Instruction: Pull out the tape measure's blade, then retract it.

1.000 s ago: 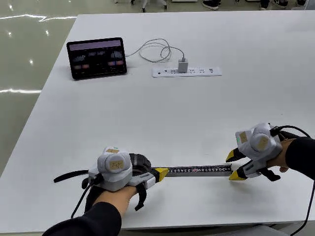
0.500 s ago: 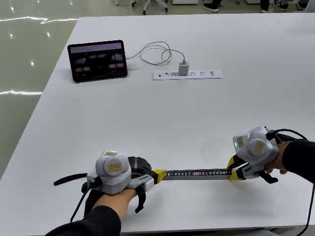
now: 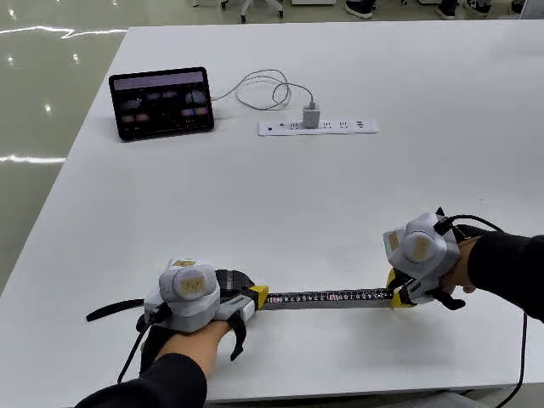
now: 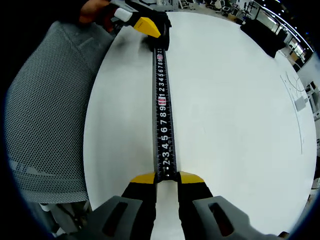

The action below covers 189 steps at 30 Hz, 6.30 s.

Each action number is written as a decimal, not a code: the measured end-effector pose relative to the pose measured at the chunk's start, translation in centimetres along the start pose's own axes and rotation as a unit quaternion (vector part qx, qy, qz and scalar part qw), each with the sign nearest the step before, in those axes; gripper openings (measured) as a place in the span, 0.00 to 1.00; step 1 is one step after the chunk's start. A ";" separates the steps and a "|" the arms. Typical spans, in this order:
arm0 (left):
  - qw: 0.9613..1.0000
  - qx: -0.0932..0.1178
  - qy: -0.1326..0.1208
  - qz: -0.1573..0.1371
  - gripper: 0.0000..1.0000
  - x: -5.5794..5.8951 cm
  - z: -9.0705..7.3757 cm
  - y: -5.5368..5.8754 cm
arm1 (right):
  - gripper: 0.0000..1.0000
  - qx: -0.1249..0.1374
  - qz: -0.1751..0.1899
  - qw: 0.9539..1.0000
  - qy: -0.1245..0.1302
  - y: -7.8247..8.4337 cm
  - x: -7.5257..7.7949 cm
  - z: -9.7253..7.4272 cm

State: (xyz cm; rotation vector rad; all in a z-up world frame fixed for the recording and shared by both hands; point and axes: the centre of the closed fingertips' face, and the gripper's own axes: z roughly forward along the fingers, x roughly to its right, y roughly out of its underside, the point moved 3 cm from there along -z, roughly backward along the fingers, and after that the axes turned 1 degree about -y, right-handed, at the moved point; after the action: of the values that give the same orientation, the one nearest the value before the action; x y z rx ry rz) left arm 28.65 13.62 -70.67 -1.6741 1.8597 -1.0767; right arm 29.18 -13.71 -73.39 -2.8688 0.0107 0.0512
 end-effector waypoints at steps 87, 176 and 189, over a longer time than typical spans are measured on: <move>0.999 -0.029 -0.008 0.016 0.61 -0.4 0.2 0.3 | 0.11 0.075 0.046 0.996 0.028 -3.3 -0.8 1.0; 0.999 -0.031 -0.003 0.017 0.61 -0.4 0.3 0.4 | 0.10 0.129 0.039 0.991 0.015 -10.3 -0.8 3.1; 0.999 -0.032 -0.005 0.015 0.61 -0.5 0.3 0.4 | 0.11 0.129 0.032 0.991 0.016 -10.9 -0.5 3.2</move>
State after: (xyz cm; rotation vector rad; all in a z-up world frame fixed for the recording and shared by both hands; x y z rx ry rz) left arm 28.68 14.00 -71.22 -1.6783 1.9266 -1.0043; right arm 28.71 -2.40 -73.48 -2.6102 0.1072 0.0156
